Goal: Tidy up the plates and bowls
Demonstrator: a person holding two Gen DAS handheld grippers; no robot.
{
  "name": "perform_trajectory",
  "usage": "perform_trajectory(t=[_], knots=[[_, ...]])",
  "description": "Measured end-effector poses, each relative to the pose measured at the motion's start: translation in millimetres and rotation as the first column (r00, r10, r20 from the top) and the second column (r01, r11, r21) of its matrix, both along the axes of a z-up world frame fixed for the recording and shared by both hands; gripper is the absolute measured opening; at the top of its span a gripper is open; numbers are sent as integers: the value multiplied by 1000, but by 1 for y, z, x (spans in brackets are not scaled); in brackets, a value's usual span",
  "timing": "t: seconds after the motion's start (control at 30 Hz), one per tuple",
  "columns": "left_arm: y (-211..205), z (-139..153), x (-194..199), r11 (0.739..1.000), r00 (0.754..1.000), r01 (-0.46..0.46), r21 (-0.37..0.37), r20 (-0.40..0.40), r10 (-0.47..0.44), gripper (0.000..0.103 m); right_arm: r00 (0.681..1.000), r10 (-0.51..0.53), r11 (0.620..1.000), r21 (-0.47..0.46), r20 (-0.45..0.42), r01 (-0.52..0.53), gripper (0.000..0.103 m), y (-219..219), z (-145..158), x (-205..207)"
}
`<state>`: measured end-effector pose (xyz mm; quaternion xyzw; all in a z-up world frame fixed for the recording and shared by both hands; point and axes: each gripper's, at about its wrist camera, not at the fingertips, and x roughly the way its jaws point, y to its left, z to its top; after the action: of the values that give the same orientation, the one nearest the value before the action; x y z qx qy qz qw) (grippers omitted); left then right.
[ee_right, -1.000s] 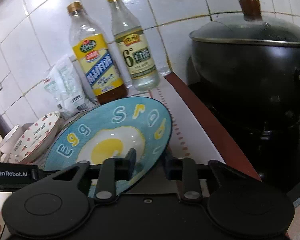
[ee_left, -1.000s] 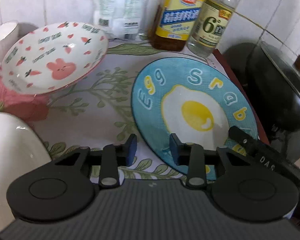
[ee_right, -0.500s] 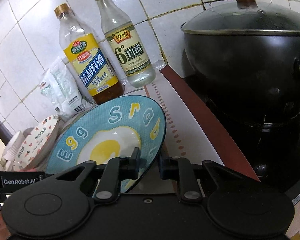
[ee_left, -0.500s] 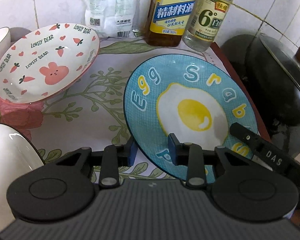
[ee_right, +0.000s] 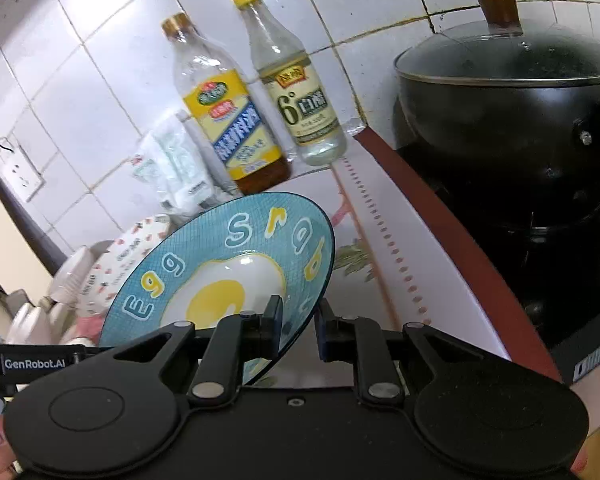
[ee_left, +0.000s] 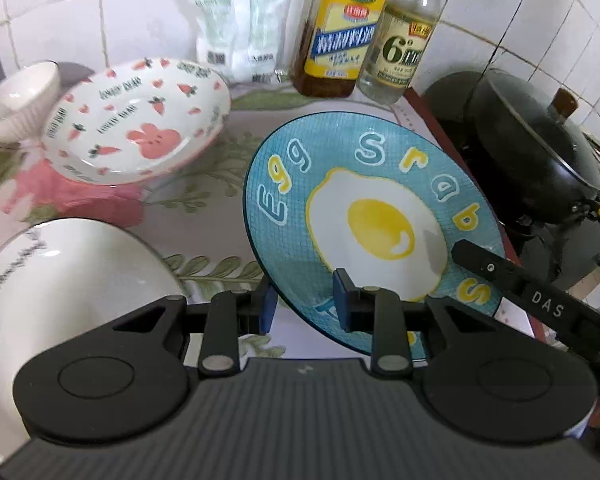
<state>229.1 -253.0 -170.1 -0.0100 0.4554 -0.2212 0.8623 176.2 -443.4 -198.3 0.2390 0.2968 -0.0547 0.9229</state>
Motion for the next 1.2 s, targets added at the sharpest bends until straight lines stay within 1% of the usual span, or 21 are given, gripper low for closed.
perform_trajectory(t=[0.17, 0.3, 0.4, 0.47, 0.53, 0.6, 0.67, 0.83, 1.0, 1.07, 1.2], knots=[[27, 23, -19, 999, 1000, -19, -29, 6, 19, 28, 999, 20, 1000, -3, 32, -20, 22, 21, 23, -20], [50, 41, -34, 999, 1000, -18, -44, 21, 19, 28, 997, 63, 998, -32, 47, -62, 22, 40, 42, -30], [69, 52, -46, 997, 999, -31, -70, 22, 32, 28, 994, 85, 996, -20, 62, -84, 22, 53, 55, -37], [81, 59, -56, 996, 998, -38, -76, 37, 41, 28, 992, 104, 994, -30, 76, -102, 22, 64, 64, -41], [96, 65, -67, 995, 997, -52, -82, 45, 55, 28, 989, 127, 992, -39, 81, -124, 22, 76, 70, -45], [109, 68, -75, 995, 997, -62, -76, 43, 65, 28, 987, 138, 990, -27, 82, -136, 22, 89, 71, -51], [122, 68, -81, 994, 997, -73, -76, 33, 76, 28, 986, 145, 989, -23, 77, -143, 22, 102, 70, -55], [152, 56, -93, 992, 995, -98, -81, 0, 98, 28, 987, 146, 989, 12, 70, -148, 22, 128, 63, -64], [173, 43, -99, 991, 993, -112, -68, -34, 110, 28, 987, 159, 987, 22, 27, -159, 22, 149, 52, -68], [181, 37, -100, 990, 992, -122, -73, -53, 118, 28, 986, 164, 986, 27, 16, -164, 22, 156, 48, -69], [197, 22, -98, 985, 986, -133, -114, -119, 120, 28, 985, 170, 985, 31, -8, -170, 22, 166, 41, -67]])
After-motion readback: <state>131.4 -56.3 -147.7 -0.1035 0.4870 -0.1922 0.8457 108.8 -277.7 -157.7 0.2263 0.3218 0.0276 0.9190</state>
